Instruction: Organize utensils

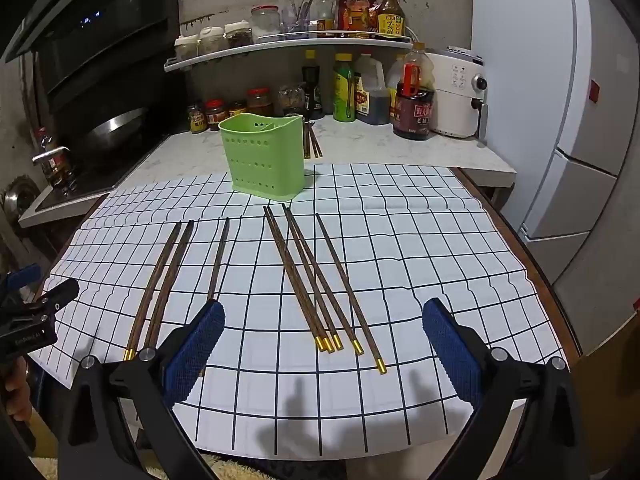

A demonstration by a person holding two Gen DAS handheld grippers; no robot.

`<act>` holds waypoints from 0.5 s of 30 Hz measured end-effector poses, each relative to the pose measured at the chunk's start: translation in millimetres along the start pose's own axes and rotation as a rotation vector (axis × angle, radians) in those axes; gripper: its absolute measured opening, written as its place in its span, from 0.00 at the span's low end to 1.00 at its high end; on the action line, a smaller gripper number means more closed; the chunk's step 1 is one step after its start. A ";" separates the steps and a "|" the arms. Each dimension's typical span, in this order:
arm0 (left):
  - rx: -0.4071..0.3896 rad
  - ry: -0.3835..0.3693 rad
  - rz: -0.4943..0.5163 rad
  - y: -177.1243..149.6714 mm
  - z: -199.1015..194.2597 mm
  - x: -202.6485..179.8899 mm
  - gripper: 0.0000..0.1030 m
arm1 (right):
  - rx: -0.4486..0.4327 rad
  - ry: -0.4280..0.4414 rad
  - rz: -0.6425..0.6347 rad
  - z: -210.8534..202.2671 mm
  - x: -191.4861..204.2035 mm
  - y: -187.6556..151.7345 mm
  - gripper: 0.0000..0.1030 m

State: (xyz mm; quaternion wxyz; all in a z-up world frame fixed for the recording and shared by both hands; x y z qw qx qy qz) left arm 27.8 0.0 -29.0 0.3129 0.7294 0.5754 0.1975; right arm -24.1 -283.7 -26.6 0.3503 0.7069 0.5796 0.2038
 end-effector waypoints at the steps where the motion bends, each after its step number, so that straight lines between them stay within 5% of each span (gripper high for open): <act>1: 0.000 -0.003 -0.003 0.0 0.0 0.1 0.94 | 0.000 0.001 0.001 0.0 0.1 0.1 0.94; 15: 0.001 -0.002 0.001 0.4 -0.4 5.5 0.94 | 0.004 0.003 0.006 -0.1 1.4 0.1 0.94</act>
Point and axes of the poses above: each gripper's, at about its wrist camera, not at the fingertips, and z roughly the way its jaws point, x to its left, y to its top, the point moved 4 cm from there along z, roughly the way its jaws point, and after that the axes turned 13 degrees about -y, right-handed, at the moved point
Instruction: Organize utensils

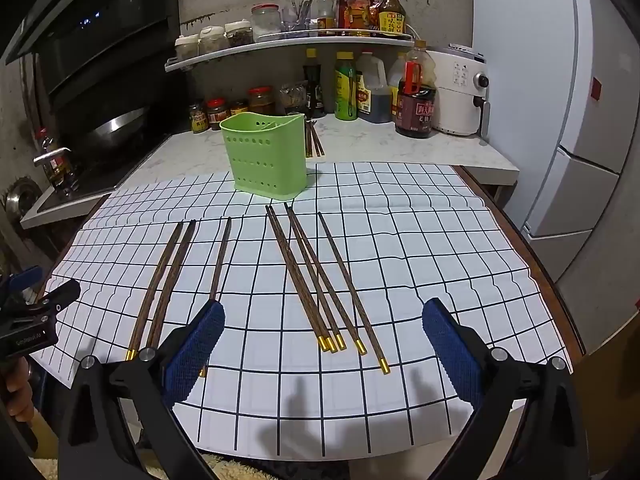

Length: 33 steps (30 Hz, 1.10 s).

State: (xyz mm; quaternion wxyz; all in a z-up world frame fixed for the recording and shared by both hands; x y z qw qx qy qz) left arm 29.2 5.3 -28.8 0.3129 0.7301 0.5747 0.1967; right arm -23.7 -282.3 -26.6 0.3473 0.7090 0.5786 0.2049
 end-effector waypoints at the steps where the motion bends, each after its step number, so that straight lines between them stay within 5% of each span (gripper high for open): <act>1: 0.000 -0.001 -0.001 0.3 0.8 0.1 0.94 | 0.000 -0.003 0.000 -0.3 0.0 -0.2 0.94; 33: -0.008 0.013 -0.011 1.9 1.7 -3.6 0.94 | 0.001 0.003 0.007 3.2 -1.4 1.7 0.94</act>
Point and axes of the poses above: each gripper's, at about its wrist camera, not at the fingertips, and z roughly the way its jaws point, x to its left, y to its top, the point moved 4 cm from there along z, roughly the way its jaws point, and after that the axes turned 13 degrees about -y, right-handed, at the moved point
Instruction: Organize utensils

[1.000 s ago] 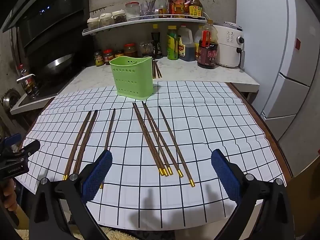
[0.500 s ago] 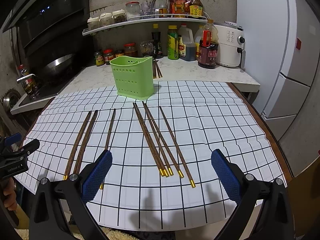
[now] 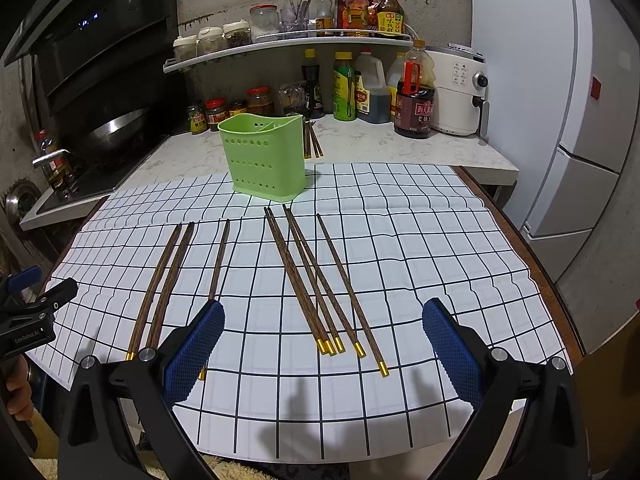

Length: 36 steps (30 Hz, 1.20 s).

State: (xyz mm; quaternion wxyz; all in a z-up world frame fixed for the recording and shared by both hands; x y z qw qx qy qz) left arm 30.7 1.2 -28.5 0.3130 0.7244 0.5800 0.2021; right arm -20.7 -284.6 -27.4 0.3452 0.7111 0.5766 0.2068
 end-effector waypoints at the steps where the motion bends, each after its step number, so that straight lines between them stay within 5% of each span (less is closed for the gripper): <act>1: 0.001 0.000 0.001 0.0 -0.1 0.1 0.94 | 0.000 0.001 -0.001 0.0 0.0 0.2 0.94; 36: -0.003 0.004 -0.007 0.1 -0.6 5.8 0.94 | 0.002 0.001 0.001 1.1 -1.5 0.2 0.94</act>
Point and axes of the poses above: each gripper's, at about its wrist camera, not at the fingertips, and z roughly the way its jaws point, x to its left, y to its top, the point moved 4 cm from there along z, roughly the way its jaws point, and after that the axes turned 13 degrees about -y, right-handed, at the moved point
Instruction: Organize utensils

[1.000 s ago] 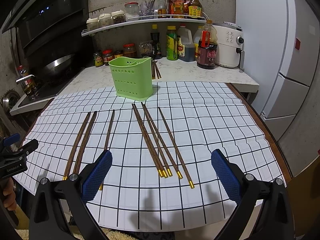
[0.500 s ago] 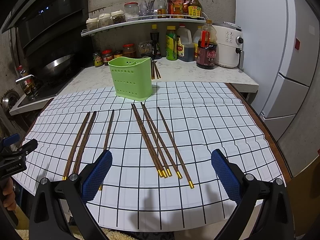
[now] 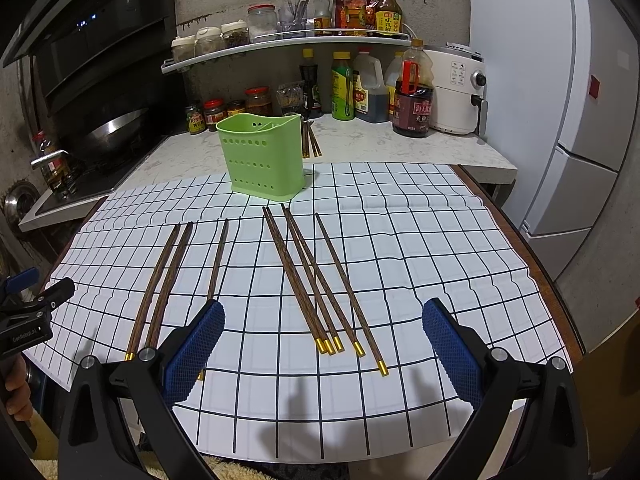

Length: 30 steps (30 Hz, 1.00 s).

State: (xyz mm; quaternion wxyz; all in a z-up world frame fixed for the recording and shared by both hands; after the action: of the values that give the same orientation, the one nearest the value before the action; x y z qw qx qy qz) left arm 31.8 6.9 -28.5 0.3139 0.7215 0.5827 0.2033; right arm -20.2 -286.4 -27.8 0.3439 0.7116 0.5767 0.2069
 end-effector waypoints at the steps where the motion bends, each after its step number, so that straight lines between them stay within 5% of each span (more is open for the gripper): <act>1: 0.000 0.000 -0.001 -0.4 0.1 0.4 0.94 | -0.001 0.000 0.000 -0.1 -0.4 -0.2 0.94; 13: 0.004 -0.003 -0.002 -2.3 1.8 1.8 0.94 | 0.001 0.003 0.005 1.4 -1.1 -1.6 0.94; 26: 0.102 0.003 -0.116 -20.6 42.0 33.4 0.94 | -0.042 0.063 0.045 31.4 -18.1 -7.1 0.94; 30: 0.150 -0.059 -0.129 -29.1 59.2 31.9 0.84 | -0.015 0.083 0.054 50.3 -24.8 -11.9 0.95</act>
State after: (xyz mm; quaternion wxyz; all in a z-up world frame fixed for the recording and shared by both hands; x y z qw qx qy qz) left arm 57.7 28.6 -93.5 0.2882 0.7098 0.6320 0.1171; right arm 0.3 -321.7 -68.1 0.3191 0.7152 0.5694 0.2498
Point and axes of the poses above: each gripper's, at about its wrist camera, not at the fingertips, and z roughly the way its jaws point, x to its left, y to its top, the point moved 4 cm from there along z, roughly the way its jaws point, and after that the axes turned 13 degrees about -y, right-handed, at the moved point
